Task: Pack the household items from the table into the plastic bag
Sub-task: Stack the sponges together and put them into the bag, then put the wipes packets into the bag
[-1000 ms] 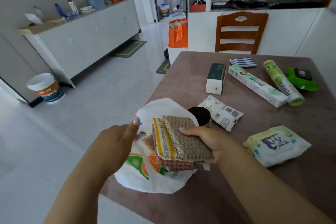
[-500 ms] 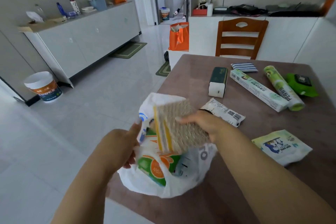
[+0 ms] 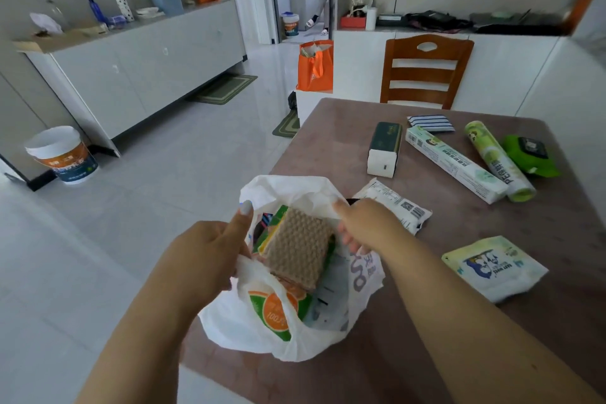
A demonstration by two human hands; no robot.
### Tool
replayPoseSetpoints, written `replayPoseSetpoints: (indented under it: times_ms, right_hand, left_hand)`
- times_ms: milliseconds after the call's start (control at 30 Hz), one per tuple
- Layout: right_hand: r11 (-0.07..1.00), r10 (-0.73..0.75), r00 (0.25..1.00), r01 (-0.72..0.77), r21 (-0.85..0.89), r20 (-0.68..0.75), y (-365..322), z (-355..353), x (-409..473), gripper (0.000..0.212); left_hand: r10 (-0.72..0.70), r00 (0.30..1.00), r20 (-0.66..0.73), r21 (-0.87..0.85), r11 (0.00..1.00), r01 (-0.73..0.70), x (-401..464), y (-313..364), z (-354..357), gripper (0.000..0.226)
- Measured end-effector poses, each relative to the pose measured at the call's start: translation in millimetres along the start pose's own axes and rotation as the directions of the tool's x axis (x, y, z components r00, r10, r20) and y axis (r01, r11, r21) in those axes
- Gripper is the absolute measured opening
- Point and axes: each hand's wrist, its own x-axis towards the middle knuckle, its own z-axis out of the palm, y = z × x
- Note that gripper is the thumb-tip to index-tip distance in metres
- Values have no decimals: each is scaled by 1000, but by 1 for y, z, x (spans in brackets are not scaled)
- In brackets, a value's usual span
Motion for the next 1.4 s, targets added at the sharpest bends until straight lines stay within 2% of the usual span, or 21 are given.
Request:
replayPoseSetpoints:
  times_ms: [133, 300, 500, 633, 800, 1167, 1333, 1400]
  right_hand:
    - [986, -2, 996, 16, 164, -85, 19, -24, 11, 65]
    - [970, 20, 1000, -23, 241, 17, 36, -35, 10, 58]
    - [934, 96, 994, -75, 350, -46, 59, -64, 20, 52]
    - [908, 110, 986, -47, 417, -127, 77, -86, 24, 53]
    - [904, 133, 979, -56, 423, -154, 96, -107, 33, 51]
    - [879, 250, 945, -131, 459, -209, 148, -157, 66, 35]
    - [917, 294, 923, -199, 346, -247, 177, -182, 85, 37]
    - [971, 237, 957, -230, 59, -165, 190, -190, 85, 46]
  left_hand:
    - [75, 997, -26, 121, 990, -71, -1, 18, 2, 67]
    - [129, 992, -9, 75, 989, -128, 8, 48, 9, 64]
    - [217, 957, 190, 126, 962, -243, 29, 99, 22, 74]
    - [277, 904, 324, 283, 884, -373, 47, 151, 42, 73]
    - [225, 866, 447, 367, 836, -407, 78, 207, 88, 77]
    - [-24, 811, 585, 377, 893, -246, 155, 244, 198, 75]
    - [-94, 794, 600, 415, 885, -209, 195, 233, 237, 71]
    - [-115, 777, 619, 458, 856, -238, 207, 222, 249, 67]
